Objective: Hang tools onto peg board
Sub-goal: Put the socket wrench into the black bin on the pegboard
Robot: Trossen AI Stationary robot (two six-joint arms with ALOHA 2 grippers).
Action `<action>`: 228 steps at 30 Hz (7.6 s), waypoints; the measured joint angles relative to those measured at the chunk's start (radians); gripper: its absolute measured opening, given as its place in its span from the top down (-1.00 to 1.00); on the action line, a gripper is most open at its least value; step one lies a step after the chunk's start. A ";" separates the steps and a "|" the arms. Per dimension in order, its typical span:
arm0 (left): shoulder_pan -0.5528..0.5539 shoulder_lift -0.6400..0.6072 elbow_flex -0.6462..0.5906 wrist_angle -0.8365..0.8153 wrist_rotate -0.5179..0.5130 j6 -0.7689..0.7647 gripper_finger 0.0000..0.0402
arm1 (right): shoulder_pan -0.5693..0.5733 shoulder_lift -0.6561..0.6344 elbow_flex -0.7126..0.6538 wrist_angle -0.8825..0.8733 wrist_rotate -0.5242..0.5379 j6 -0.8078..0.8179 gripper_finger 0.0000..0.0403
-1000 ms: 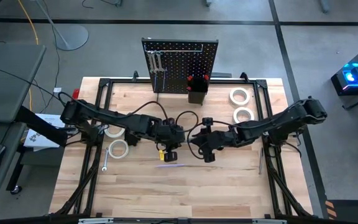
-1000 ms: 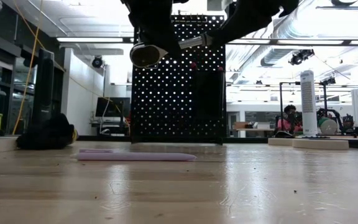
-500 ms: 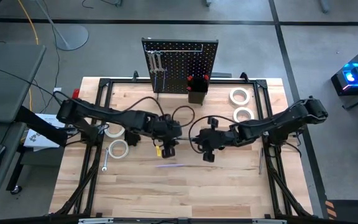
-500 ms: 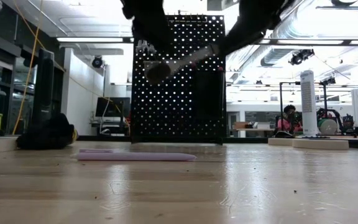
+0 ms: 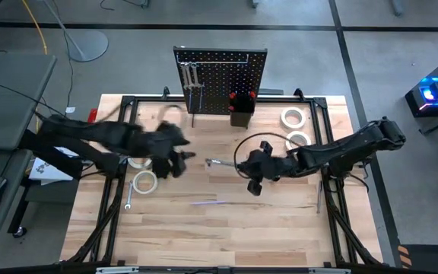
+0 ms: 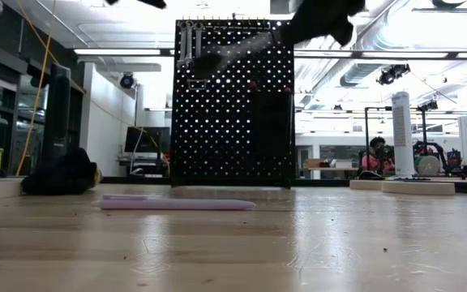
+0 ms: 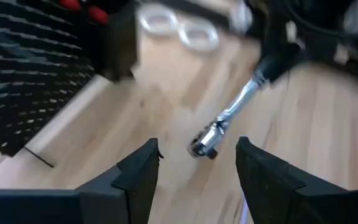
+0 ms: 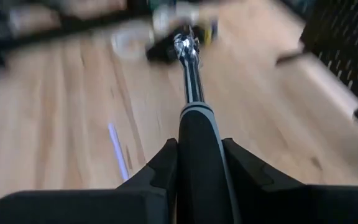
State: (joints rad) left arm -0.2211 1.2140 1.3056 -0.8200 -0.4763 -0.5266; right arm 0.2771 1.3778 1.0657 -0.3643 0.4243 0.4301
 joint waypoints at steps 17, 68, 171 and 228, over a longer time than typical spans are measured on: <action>-0.031 -0.134 -0.530 1.589 -0.171 -0.014 0.03 | -0.048 -0.063 0.001 0.890 0.193 -0.203 0.61; 0.305 0.154 -0.190 1.016 0.630 -0.142 0.83 | -0.011 -0.162 0.003 0.466 -0.058 -0.026 -0.44; -0.064 -0.174 -0.660 1.175 -0.034 -0.279 0.10 | -0.540 0.134 0.000 0.596 0.233 -0.253 0.28; 0.456 0.584 -0.272 0.265 0.167 0.087 0.10 | -0.115 -0.272 0.000 -0.059 0.181 0.132 -0.02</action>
State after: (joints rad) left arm 0.2351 1.7975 1.0340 -0.5551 -0.3093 -0.4401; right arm 0.1624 1.1057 1.0657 -0.4229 0.6052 0.5619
